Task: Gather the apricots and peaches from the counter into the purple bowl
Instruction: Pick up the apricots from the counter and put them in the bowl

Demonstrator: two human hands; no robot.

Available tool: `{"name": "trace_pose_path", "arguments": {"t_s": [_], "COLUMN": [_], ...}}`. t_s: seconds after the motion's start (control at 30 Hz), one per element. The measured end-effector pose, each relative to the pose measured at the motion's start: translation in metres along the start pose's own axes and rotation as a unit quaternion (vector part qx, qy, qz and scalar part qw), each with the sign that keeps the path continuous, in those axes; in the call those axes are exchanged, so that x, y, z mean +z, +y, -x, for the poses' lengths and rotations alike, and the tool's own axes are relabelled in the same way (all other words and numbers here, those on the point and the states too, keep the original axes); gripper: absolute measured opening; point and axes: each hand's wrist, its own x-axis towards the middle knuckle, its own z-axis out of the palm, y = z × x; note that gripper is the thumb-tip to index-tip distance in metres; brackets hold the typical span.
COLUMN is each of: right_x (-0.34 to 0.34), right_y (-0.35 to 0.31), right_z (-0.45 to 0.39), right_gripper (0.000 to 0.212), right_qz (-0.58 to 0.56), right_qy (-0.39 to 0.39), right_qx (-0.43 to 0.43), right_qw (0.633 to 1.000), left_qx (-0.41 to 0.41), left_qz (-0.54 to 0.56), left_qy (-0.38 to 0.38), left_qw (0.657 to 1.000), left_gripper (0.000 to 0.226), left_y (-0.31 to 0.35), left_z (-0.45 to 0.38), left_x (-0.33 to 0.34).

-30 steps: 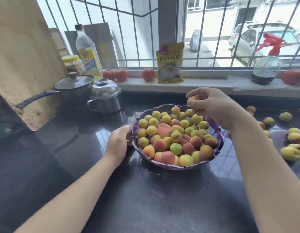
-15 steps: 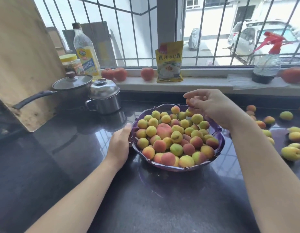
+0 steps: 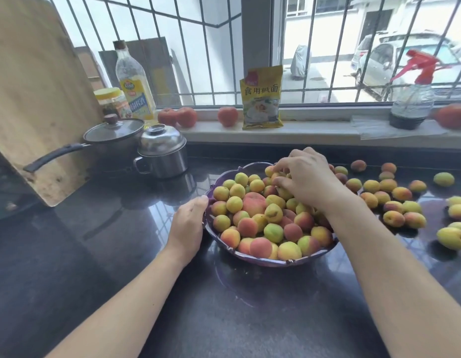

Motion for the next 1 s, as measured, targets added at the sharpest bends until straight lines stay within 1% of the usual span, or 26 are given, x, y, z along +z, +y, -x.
{"name": "trace_pose_path", "arguments": {"t_s": [0.23, 0.33, 0.4, 0.47, 0.57, 0.63, 0.67, 0.77, 0.87, 0.93, 1.0], "right_x": [0.003, -0.002, -0.012, -0.025, -0.040, -0.042, -0.040, -0.023, 0.002, 0.011, 0.013], "right_y": [0.000, 0.000, 0.003, 0.008, 0.018, 0.024, 0.028, 0.044, 0.063, 0.072, 0.077], "right_z": [0.000, 0.001, 0.002, 0.005, 0.023, 0.041, 0.052, 0.087, 0.123, 0.139, 0.144], "right_gripper": [0.031, 0.036, 0.036, 0.029, 0.019, 0.017, 0.017, 0.018, 0.021, 0.026, 0.028], "right_qz": [-0.007, -0.054, -0.092, -0.121, -0.161, -0.161, -0.148, -0.106, -0.069, -0.070, -0.095], "right_qy": [-0.014, 0.002, 0.041, 0.092, 0.182, 0.228, 0.238, 0.239, 0.225, 0.209, 0.204], "right_qx": [-0.003, 0.004, 0.014, 0.039, 0.088, 0.120, 0.135, 0.174, 0.220, 0.248, 0.286], "right_qw": [1.000, 0.999, 0.995, 0.988, 0.966, 0.953, 0.950, 0.949, 0.947, 0.943, 0.931], "left_qx": [-0.005, -0.001, 0.003, 0.003, 0.001, 0.005, 0.006, -0.029, -0.082, -0.085, -0.070], "left_qz": [-0.005, -0.015, -0.031, -0.040, -0.034, -0.031, -0.028, -0.013, 0.013, 0.019, 0.027], "left_qy": [0.003, 0.006, 0.012, 0.012, 0.011, 0.004, -0.002, -0.005, 0.021, 0.047, 0.062], "left_qw": [1.000, 1.000, 0.999, 0.999, 0.999, 1.000, 1.000, 0.999, 0.996, 0.995, 0.995], "left_gripper": [0.065, 0.064, 0.062, 0.062, 0.060, 0.054, 0.052, 0.051, 0.053, 0.050, 0.046], "left_y": [0.003, 0.002, 0.003, 0.004, 0.007, 0.010, 0.012, 0.013, 0.010, 0.010, 0.011], "left_z": [0.002, 0.001, 0.002, 0.002, 0.003, 0.005, 0.007, 0.005, 0.005, 0.015, 0.026], "left_x": [0.001, 0.001, 0.001, 0.000, 0.000, 0.001, 0.002, 0.003, 0.009, 0.014, 0.017]}}
